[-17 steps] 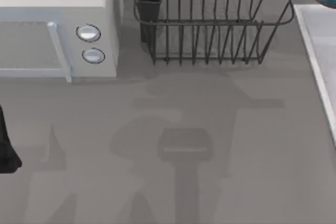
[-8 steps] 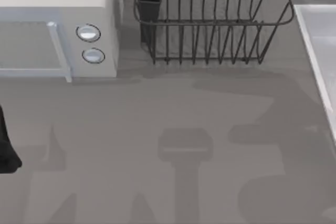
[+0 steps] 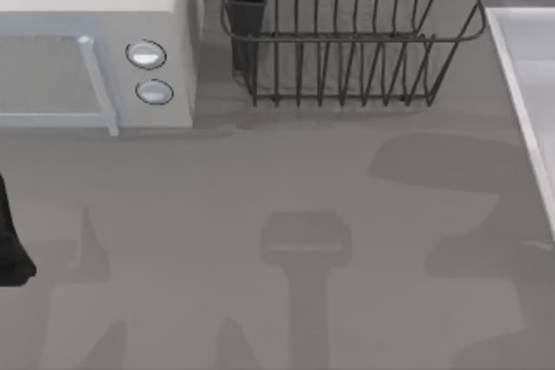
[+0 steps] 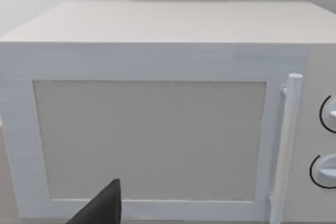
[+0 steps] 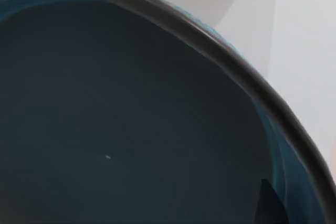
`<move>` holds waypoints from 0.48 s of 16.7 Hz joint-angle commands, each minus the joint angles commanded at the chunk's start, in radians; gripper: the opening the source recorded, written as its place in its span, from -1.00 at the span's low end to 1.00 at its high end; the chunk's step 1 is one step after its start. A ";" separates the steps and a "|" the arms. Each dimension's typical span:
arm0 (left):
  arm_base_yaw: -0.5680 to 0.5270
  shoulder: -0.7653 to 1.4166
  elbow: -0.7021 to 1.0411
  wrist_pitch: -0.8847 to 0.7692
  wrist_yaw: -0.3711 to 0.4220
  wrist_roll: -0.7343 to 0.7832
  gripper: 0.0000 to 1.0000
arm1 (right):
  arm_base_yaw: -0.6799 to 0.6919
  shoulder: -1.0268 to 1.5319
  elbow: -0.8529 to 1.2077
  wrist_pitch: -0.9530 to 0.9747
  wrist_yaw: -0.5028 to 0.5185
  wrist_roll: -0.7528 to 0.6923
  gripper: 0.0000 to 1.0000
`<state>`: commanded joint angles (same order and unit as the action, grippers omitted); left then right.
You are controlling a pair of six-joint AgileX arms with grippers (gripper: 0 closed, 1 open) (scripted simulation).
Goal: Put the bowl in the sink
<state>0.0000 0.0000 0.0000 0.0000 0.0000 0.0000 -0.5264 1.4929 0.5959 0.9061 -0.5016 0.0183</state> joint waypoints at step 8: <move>0.000 0.000 0.000 0.000 0.000 0.000 1.00 | 0.000 0.170 -0.016 0.168 -0.003 0.001 -1.00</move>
<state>0.0000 0.0000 0.0000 0.0000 0.0000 0.0000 -0.5268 1.6633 0.5803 1.0739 -0.5047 0.0194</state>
